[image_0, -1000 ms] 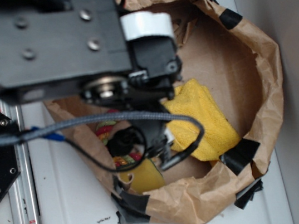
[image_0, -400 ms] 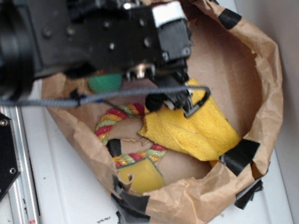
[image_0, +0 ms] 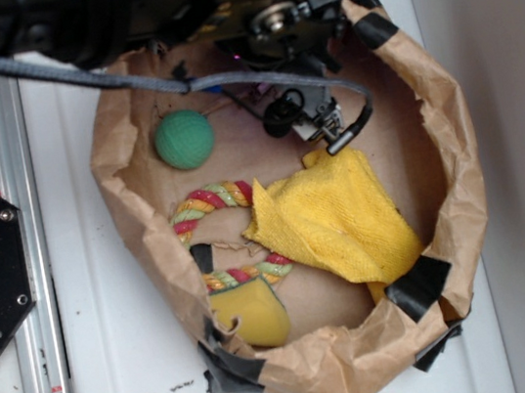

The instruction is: Grab the wood chip.

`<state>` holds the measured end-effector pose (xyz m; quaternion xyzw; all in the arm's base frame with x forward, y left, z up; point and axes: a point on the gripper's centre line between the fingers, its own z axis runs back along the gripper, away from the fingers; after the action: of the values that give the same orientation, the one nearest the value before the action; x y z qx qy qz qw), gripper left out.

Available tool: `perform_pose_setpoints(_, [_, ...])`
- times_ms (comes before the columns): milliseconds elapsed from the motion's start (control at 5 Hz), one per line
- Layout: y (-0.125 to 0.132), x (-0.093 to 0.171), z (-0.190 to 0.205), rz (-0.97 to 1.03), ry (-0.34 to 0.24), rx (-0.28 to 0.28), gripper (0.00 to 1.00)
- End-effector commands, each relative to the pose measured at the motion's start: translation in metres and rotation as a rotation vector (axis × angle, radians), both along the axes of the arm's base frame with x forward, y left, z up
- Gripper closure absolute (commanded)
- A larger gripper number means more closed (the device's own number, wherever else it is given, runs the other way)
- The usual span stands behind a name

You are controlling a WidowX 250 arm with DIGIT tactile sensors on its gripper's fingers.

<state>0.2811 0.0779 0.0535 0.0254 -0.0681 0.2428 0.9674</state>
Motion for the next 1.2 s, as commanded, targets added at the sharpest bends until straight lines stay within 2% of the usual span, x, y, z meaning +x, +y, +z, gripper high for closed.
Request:
perform_pose_setpoints(0, [0.028,0.004,0.004,-0.002,-0.014,0.035,0.00])
perform_pose_setpoints(200, [0.025,0.014,-0.004,-0.014,-0.011,0.007,0.00])
perform_pose_setpoints(400, [0.011,0.029,-0.017,-0.041,-0.011,0.005,0.00])
perform_pose_setpoints(600, [-0.007,0.026,-0.026,-0.056,0.010,0.040,0.00])
perform_pose_setpoints(800, [-0.010,0.019,-0.026,-0.033,-0.006,0.038,1.00])
perform_pose_setpoints(1000, [-0.008,0.017,-0.024,-0.030,-0.011,0.040,1.00])
